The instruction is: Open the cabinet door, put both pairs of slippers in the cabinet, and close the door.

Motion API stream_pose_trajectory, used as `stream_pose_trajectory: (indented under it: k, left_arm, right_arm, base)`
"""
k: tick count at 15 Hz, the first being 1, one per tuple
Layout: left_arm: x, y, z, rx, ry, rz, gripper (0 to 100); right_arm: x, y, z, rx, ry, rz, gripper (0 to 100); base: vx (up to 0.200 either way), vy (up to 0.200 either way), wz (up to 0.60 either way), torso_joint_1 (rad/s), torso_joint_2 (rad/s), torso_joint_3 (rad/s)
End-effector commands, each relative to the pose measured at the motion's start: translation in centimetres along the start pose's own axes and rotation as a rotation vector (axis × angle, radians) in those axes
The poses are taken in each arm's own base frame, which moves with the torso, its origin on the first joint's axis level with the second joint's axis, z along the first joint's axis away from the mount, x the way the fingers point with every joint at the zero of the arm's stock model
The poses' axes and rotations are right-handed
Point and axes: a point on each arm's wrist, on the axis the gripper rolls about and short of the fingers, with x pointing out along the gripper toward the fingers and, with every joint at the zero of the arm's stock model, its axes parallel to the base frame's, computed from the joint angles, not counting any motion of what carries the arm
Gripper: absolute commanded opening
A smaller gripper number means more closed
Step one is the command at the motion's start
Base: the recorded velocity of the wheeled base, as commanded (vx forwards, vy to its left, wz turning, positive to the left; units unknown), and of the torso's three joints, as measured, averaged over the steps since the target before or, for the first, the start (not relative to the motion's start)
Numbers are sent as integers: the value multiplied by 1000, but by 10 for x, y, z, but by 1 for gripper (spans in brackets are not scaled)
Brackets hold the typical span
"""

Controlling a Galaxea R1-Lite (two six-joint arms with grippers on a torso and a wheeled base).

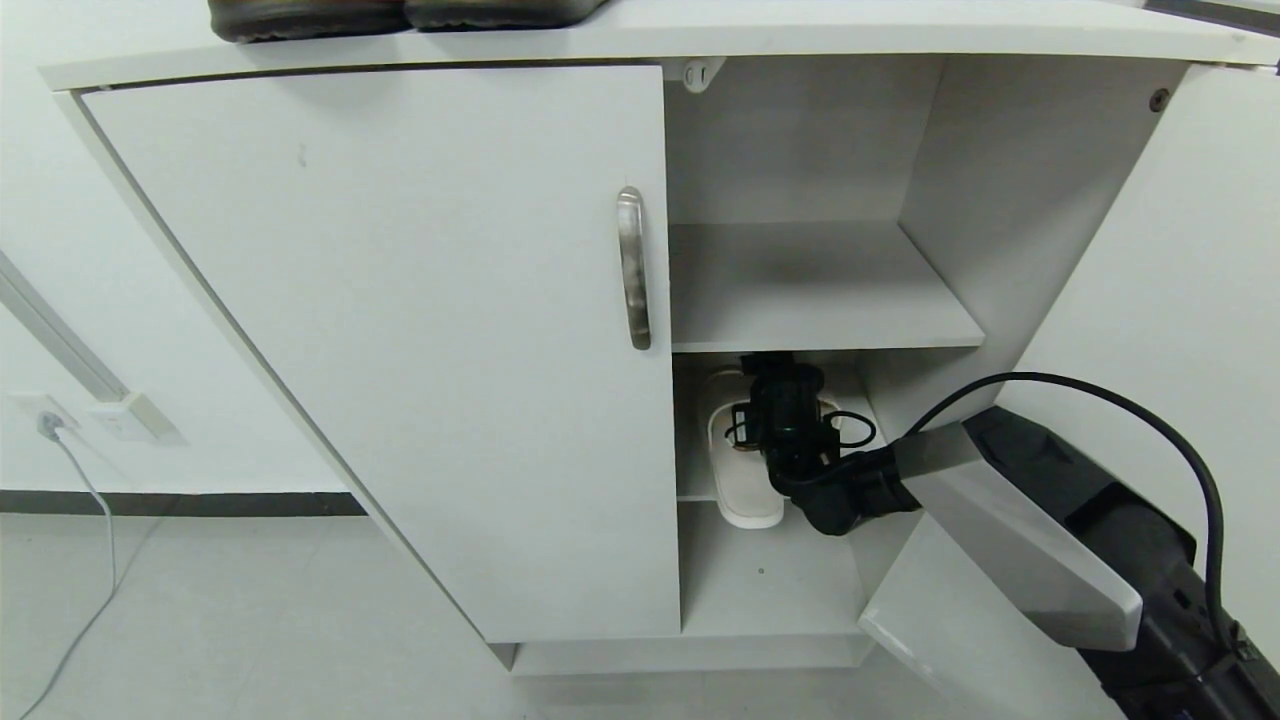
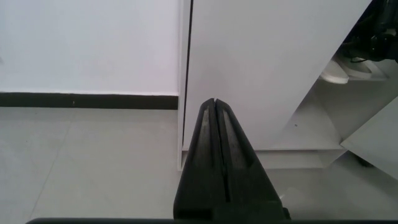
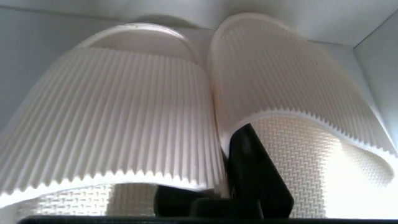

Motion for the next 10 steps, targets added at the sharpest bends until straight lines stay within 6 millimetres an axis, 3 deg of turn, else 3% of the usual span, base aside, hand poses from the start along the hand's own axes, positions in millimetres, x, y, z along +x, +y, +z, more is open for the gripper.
stream_pose_trajectory:
  k: [1,3,7,8,10]
  left_arm:
    - [0,0,0,0,2,0,0]
    - [0,0,0,0,2,0,0]
    - [0,0,0,0,0,0,0]
    - [0,0,0,0,2,0,0]
    - [0,0,0,3,2,-1,0]
  right_arm:
    - [0,0,-3,-3,5,-3,100]
    - [-7,-3,0,-6,9,-3,100]
    - [-41,-14,7,2,-9,17,100]
    - [-51,-16,8,8,-20,29,100]
    - [-91,-22,7,5,-25,107,100]
  base:
    - [0,0,0,0,0,0]
    - [0,0,0,0,0,0]
    - [0,0,0,0,0,0]
    - [0,0,0,0,0,0]
    - [0,0,0,0,0,0]
